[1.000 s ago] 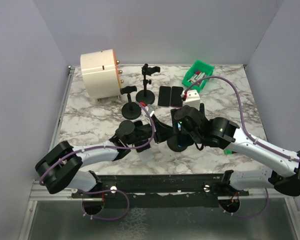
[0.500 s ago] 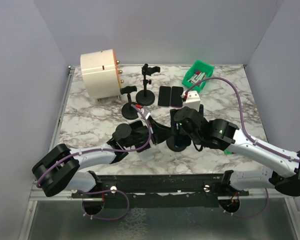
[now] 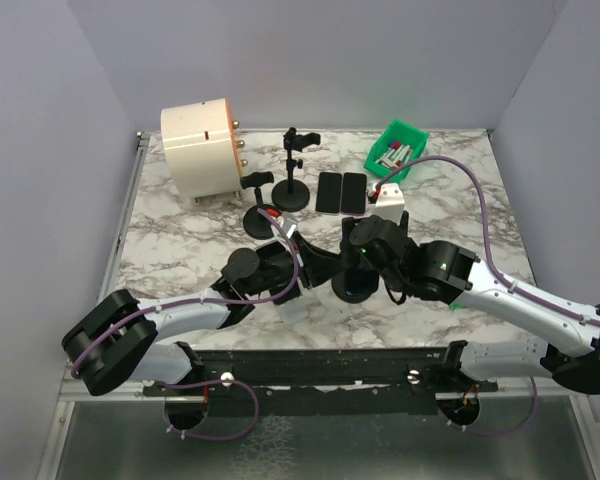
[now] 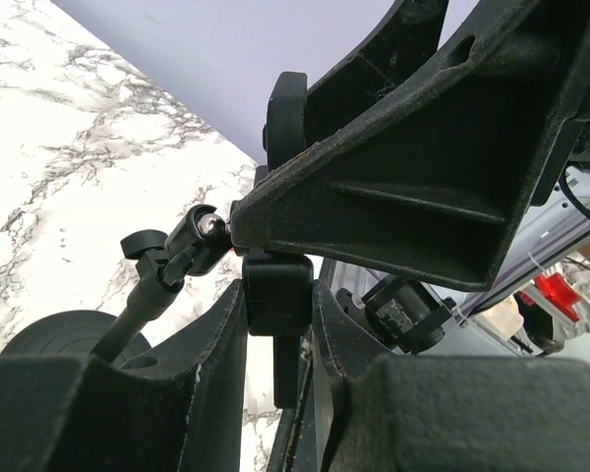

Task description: Remove the phone from the phone stand

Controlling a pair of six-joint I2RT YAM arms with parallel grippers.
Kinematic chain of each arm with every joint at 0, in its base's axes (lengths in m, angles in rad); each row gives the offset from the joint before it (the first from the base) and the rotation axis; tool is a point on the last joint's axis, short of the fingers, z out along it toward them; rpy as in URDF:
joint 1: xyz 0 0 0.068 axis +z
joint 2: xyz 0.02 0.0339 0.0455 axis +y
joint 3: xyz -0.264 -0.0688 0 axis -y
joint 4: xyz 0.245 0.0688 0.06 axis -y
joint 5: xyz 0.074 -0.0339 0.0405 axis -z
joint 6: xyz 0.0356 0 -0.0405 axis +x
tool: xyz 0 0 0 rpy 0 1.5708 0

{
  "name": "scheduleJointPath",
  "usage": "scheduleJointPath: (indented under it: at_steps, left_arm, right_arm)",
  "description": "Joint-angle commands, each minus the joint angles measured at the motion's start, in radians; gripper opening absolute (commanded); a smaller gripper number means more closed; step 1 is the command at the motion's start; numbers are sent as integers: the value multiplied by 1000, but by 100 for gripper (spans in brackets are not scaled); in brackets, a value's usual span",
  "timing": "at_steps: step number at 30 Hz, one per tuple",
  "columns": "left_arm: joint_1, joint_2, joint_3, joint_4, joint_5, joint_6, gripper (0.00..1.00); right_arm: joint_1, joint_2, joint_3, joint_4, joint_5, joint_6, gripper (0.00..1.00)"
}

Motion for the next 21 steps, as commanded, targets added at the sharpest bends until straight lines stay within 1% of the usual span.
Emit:
scheduleJointPath:
  at_steps: [1,21]
  left_arm:
    - [48,-23,-44,14,-45,-24,0]
    - [75,-14,-99,141,-27,-112,0]
  right_arm:
    - [-12,-24,-41,-158,134,9,0]
    - [-13,-46,-93,-204,196,76,0]
